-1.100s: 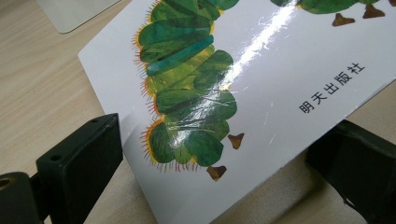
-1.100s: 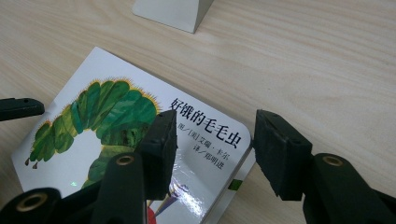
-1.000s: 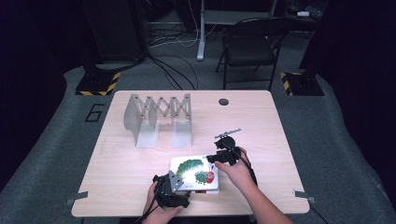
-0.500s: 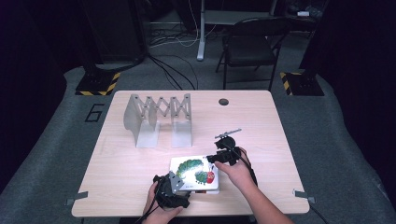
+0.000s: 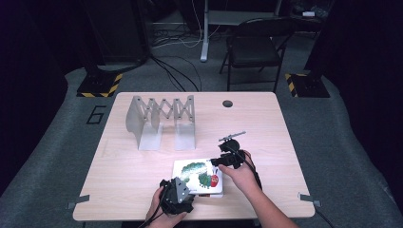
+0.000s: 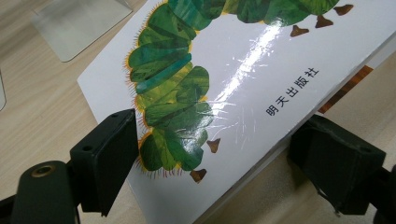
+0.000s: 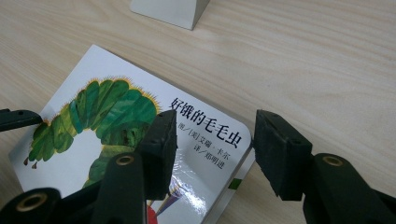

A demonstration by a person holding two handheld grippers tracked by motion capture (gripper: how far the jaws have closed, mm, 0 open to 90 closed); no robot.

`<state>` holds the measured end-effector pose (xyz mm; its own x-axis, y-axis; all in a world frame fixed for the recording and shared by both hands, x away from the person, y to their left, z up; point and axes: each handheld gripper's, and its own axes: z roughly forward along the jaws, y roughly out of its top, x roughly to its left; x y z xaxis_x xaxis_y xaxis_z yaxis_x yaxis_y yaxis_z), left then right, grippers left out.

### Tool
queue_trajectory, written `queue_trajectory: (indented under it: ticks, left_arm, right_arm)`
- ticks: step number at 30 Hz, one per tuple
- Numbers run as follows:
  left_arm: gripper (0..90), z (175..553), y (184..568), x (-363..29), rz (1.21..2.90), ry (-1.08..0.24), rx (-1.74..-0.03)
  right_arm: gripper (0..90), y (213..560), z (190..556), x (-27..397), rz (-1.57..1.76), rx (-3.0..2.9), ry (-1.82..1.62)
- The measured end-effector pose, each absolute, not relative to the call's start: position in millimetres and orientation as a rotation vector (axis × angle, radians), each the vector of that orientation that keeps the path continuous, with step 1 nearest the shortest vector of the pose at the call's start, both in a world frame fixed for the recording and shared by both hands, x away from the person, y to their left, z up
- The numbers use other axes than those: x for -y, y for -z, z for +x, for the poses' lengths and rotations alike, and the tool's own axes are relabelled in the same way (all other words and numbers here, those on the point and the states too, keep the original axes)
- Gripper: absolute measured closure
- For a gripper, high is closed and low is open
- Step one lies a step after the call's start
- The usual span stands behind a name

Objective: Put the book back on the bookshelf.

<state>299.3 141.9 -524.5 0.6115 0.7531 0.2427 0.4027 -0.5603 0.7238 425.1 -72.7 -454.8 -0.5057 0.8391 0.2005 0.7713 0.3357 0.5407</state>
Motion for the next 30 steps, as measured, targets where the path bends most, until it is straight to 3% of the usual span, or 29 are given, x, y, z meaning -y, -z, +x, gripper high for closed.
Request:
queue_trajectory:
  ticks: [17,30]
  left_arm:
    - [16.5,300,527,-148,2.187,-0.698,-0.867]
    - [16.5,301,528,-149,2.179,-0.7,-0.852]
  right_arm:
    - [50.5,462,430,78,1.528,-2.49,-0.928]
    - [42.6,474,448,85,1.617,-2.523,-0.963]
